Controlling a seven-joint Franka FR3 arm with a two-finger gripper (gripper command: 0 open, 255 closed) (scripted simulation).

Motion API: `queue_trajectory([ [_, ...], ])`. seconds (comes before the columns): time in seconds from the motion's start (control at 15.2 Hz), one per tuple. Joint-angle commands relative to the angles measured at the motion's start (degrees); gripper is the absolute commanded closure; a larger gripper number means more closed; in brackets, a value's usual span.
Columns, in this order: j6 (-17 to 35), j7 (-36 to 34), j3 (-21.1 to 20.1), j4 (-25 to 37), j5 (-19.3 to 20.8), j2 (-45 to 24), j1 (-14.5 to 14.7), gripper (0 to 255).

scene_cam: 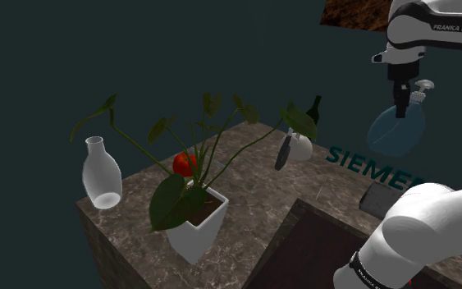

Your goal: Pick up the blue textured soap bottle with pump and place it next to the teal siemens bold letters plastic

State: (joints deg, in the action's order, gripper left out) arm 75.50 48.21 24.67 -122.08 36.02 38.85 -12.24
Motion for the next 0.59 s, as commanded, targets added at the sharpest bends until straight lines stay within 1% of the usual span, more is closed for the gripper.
queue_trajectory([
  [0.0,-0.53,2.65,1.32,0.49,1.81,1.34,-0.88,255],
  [0.53,-1.18,14.04,8.14,4.98,8.99,4.08,-3.58,255],
])
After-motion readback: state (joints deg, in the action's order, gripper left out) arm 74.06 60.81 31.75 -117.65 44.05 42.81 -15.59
